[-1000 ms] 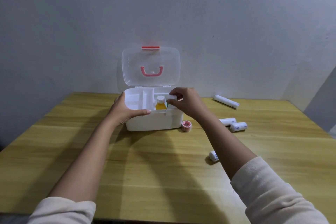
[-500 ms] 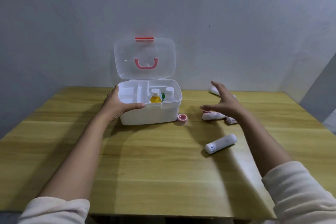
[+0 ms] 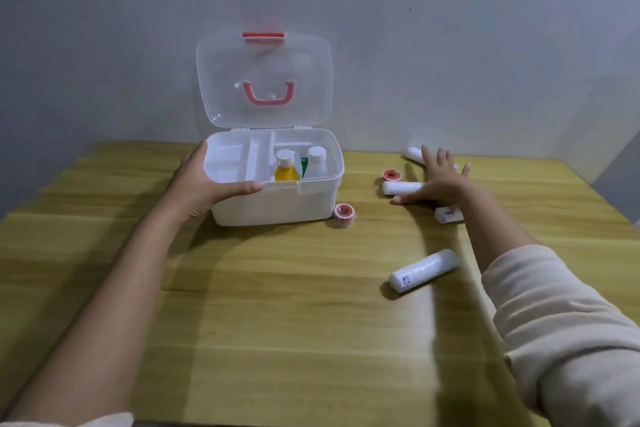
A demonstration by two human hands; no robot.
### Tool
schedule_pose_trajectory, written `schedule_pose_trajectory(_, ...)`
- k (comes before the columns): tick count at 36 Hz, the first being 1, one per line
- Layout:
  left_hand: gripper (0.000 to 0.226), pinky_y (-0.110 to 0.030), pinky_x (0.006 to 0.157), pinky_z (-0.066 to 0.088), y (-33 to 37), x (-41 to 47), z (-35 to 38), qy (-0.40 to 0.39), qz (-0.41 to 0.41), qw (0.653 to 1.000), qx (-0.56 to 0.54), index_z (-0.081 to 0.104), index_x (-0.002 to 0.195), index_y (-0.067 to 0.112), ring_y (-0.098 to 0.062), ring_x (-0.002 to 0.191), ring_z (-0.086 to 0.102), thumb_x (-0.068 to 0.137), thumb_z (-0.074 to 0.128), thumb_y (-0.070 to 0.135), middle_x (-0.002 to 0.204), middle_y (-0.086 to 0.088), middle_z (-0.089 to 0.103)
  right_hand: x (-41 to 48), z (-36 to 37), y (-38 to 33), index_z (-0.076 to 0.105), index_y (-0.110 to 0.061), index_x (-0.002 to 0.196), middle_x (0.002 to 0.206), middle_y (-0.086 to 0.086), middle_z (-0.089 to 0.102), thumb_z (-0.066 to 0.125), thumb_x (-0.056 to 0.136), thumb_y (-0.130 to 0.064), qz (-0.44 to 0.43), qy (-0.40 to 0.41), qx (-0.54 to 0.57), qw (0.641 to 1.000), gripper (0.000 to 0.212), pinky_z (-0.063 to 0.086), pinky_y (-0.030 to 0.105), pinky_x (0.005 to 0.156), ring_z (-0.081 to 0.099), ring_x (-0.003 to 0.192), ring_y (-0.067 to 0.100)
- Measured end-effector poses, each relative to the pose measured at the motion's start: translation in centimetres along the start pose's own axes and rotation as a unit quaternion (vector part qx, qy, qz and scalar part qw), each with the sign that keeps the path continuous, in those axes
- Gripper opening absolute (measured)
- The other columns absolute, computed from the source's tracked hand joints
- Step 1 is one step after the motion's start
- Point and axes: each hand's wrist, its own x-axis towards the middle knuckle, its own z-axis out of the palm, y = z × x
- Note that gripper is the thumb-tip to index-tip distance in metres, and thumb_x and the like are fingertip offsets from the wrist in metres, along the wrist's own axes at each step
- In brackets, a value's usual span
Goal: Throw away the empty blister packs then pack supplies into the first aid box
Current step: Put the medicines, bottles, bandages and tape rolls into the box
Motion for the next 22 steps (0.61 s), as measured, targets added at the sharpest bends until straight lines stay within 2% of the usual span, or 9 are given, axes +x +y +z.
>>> schedule_pose_trajectory(3, 0.110, -0.038, 0.097, 0.047, -0.3, 0.2, -0.1, 0.000, -0.003, 1.000, 0.011, 0.048, 0.135, 0.034, -0.017, 0.124, 0.053, 0.036, 0.084, 0.067, 0.136, 0.006, 0.055, 0.9, 0.3, 0.4, -0.009, -0.024, 0.148, 0.159, 0.008, -0.006, 0.065, 0.057, -0.074, -0.001, 0.004, -0.006, 1.000, 0.127, -0.007, 0.058, 0.115, -0.013, 0.146, 0.022)
schedule_pose_trajectory(8, 0.109, -0.034, 0.092, 0.045, -0.3, 0.4, -0.1, 0.002, -0.007, 1.000, 0.019, 0.049, 0.133, 0.034, -0.017, 0.123, 0.052, 0.035, 0.082, 0.067, 0.136, 0.006, 0.054, 0.9, 0.2, 0.1, 0.022, -0.023, 0.143, 0.151, 0.010, 0.020, 0.064, 0.069, -0.065, -0.006, 0.032, 0.026, 0.999, 0.094, 0.001, 0.050, 0.118, 0.014, 0.144, 0.026)
schedule_pose_trajectory(11, 0.114, -0.038, 0.096, 0.046, -0.5, 0.7, -0.2, 0.003, -0.013, 0.999, 0.032, 0.047, 0.135, 0.034, -0.019, 0.125, 0.051, 0.033, 0.081, 0.071, 0.139, 0.004, 0.053, 1.0, 0.3, 0.1, 0.037, -0.018, 0.134, 0.143, 0.013, 0.032, 0.059, 0.076, -0.060, -0.014, 0.057, 0.017, 0.998, 0.076, 0.011, 0.047, 0.116, 0.028, 0.136, 0.030)
schedule_pose_trajectory(15, 0.128, -0.040, 0.101, 0.044, -0.6, 0.6, -0.3, 0.005, -0.029, 0.999, 0.043, 0.042, 0.142, 0.031, -0.020, 0.130, 0.048, 0.028, 0.080, 0.076, 0.143, 0.003, 0.048, 0.6, 0.7, 0.1, 0.043, -0.013, 0.129, 0.132, 0.017, 0.041, 0.052, 0.085, -0.054, -0.020, 0.073, 0.008, 0.997, 0.061, 0.019, 0.046, 0.112, 0.038, 0.126, 0.033)
schedule_pose_trajectory(18, 0.130, -0.039, 0.102, 0.043, -0.5, 0.6, -0.2, 0.007, -0.031, 0.999, 0.039, 0.041, 0.143, 0.029, -0.020, 0.131, 0.047, 0.028, 0.081, 0.074, 0.145, 0.003, 0.047, 0.0, 0.7, -0.1, 0.044, -0.009, 0.125, 0.127, 0.019, 0.044, 0.051, 0.088, -0.047, -0.013, 0.080, 0.009, 0.997, 0.053, 0.021, 0.046, 0.112, 0.041, 0.121, 0.035)
schedule_pose_trajectory(22, 0.141, -0.040, 0.108, 0.041, -0.2, 0.4, -0.3, 0.002, -0.043, 0.999, 0.029, 0.037, 0.147, 0.029, -0.019, 0.135, 0.044, 0.022, 0.080, 0.079, 0.148, 0.004, 0.044, -0.7, 0.4, -0.1, 0.045, -0.004, 0.123, 0.125, 0.022, 0.044, 0.051, 0.090, -0.037, 0.012, 0.101, 0.052, 0.993, 0.047, 0.033, 0.042, 0.100, 0.042, 0.118, 0.039)
